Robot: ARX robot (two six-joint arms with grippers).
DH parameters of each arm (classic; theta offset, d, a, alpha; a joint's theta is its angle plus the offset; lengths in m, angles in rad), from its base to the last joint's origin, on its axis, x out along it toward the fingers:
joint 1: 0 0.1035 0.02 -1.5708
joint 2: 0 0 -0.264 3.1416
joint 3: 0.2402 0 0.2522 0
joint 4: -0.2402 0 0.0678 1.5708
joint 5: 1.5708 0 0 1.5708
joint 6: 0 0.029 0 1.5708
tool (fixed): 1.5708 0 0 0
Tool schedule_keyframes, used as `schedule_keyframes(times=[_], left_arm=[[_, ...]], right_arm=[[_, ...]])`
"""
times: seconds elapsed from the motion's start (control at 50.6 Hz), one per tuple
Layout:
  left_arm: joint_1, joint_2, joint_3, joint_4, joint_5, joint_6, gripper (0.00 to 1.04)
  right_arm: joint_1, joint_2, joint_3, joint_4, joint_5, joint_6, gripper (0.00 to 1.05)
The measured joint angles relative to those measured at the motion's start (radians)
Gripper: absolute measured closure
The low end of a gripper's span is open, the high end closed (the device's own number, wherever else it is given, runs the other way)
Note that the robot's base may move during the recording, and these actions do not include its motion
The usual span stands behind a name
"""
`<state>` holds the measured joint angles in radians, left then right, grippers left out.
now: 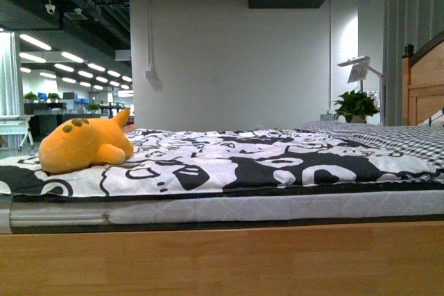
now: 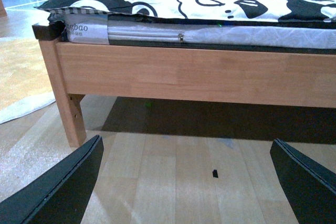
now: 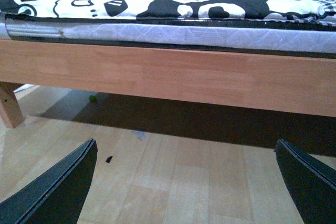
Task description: Put away toys
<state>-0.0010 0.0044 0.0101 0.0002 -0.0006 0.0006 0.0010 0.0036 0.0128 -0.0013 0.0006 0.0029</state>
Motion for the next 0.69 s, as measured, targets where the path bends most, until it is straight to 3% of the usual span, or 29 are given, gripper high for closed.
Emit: schedule_keyframes(times=[0.692], left_arm=[[0.0,0.0,0.0,0.0,0.0,0.0,0.06]], right_arm=[[0.0,0.0,0.0,0.0,0.0,0.0,0.0]])
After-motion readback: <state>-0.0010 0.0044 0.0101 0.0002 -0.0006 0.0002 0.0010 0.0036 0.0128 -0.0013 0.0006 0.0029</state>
